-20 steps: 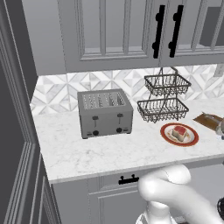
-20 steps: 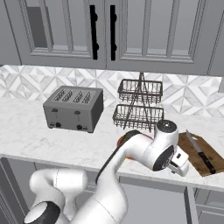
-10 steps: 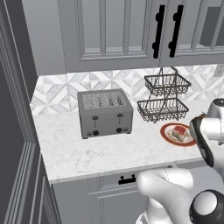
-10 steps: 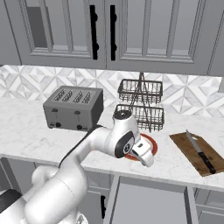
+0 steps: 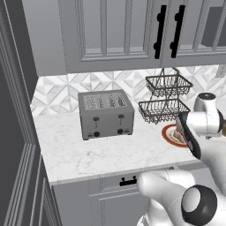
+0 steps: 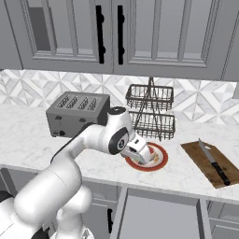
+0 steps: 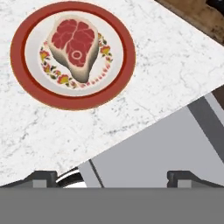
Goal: Pick up the knife from the drawer and place it on the cutting board. Then place the meat from the plate to the cutting board.
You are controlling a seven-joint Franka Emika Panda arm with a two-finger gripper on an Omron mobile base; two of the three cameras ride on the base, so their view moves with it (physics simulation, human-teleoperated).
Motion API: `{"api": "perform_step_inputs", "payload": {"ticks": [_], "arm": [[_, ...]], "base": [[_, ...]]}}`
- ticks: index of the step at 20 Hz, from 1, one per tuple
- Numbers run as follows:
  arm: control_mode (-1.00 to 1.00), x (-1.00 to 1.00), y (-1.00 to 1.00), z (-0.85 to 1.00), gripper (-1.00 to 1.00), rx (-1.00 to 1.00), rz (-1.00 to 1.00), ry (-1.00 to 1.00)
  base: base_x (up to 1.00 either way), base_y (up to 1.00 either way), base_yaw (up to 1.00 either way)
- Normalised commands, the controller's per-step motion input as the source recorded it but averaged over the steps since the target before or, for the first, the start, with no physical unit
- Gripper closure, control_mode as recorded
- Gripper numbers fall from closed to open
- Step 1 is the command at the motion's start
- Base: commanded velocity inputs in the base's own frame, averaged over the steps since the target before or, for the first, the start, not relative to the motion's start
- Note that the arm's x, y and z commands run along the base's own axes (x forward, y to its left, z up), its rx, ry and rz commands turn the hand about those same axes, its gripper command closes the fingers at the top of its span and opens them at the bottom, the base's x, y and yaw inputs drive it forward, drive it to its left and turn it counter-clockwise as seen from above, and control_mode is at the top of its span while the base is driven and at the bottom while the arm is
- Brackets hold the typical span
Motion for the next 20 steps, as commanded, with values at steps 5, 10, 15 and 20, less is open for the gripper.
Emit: {"api": "perform_step_inputs", "payload": {"ticks": [5, 10, 15, 20], "arm": [[-1.0, 0.46, 0.62, 0.0, -1.0, 0.0, 0.17, 0.13], [-1.0, 0.38, 0.09, -0.13, -1.0, 0.07, 0.03, 0.06], [-1.0, 0.22, -0.01, -0.26, -1.0, 0.05, 0.0, 0.03], [-1.0, 0.35, -0.04, -0.2, -1.0, 0.05, 0.0, 0.06]], "base": [[0.0, 0.0, 0.0], [0.0, 0.0, 0.0], [0.0, 0.0, 0.0], [0.0, 0.0, 0.0]]}}
